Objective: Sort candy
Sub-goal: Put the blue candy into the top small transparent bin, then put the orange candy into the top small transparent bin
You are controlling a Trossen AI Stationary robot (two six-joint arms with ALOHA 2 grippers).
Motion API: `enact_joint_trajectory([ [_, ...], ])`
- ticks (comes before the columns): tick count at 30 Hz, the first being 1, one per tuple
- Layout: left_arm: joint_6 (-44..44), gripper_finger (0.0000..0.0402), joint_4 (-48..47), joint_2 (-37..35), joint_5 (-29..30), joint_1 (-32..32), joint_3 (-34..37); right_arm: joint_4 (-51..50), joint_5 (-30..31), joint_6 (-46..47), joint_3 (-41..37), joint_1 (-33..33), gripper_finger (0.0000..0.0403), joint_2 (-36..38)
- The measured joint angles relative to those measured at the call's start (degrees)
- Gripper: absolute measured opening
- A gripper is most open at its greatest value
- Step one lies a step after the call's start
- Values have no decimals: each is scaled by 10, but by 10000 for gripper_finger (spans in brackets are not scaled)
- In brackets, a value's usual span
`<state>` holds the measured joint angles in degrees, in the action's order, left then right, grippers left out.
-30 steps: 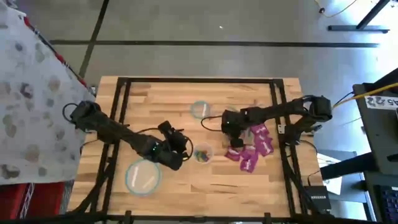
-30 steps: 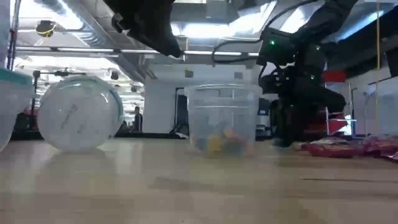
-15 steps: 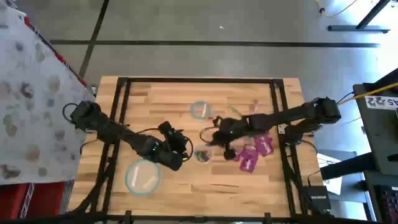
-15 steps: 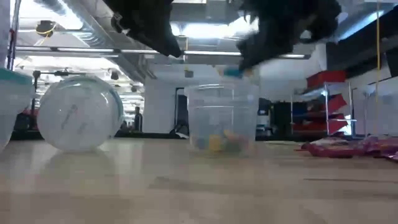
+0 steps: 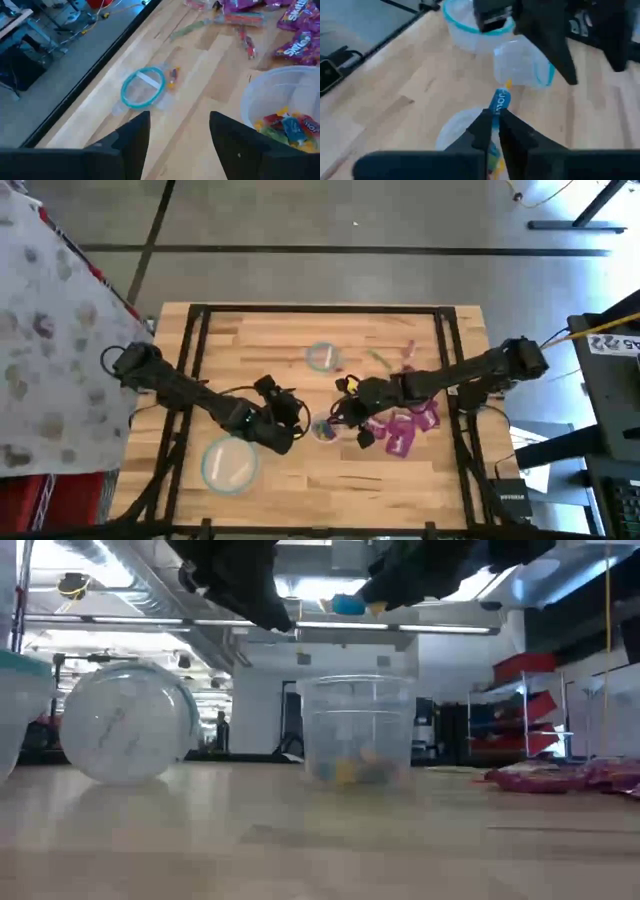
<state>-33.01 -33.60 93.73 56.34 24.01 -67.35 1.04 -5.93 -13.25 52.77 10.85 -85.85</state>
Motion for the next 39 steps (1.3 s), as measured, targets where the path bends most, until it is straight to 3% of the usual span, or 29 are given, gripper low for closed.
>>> enact_joint_trajectory([
  [6, 0, 189, 0, 0, 0, 0, 0, 0, 10, 2, 0, 0, 121, 0],
  [10, 1, 189, 0, 0, 0, 0, 0, 1, -12, 4, 0, -12, 143, 1],
  [16, 3, 189, 0, 0, 0, 0, 0, -31, -15, -6, 0, -122, 146, -11],
  [23, 2, 189, -1, 0, 0, 8, 0, -65, -66, -51, 0, -239, 147, -86],
  [30, 2, 189, 0, 0, -1, 16, 0, -38, -46, -105, 0, -276, 147, -175],
  [39, -2, 189, 0, 0, -1, 20, 0, -35, 4, -108, 2, -286, 147, -194],
])
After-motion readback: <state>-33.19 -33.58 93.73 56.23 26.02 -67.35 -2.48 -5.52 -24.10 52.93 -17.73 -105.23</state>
